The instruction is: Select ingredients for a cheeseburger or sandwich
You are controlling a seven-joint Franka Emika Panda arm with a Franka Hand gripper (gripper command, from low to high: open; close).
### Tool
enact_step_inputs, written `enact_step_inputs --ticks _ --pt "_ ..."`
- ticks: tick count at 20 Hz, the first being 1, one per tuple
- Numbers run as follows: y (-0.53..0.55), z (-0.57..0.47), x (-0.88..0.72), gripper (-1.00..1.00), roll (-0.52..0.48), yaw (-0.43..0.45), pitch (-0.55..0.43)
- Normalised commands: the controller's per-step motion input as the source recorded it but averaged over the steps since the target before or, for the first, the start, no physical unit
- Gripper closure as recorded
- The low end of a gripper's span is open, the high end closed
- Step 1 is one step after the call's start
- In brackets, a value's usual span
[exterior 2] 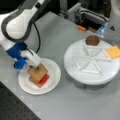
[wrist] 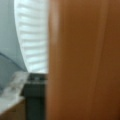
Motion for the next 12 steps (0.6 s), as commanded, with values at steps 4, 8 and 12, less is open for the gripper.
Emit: enact_step_inputs --ticks 4,8,12 --pt "-0.06 -0.05 0.1 1.0 0.137 0.051 -0.089" --pt "-0.08 -0.05 0.11 1.0 0.13 0.053 -0.088" --pt "-0.08 -0.06 0.13 -1.0 0.129 0.065 -0.079"
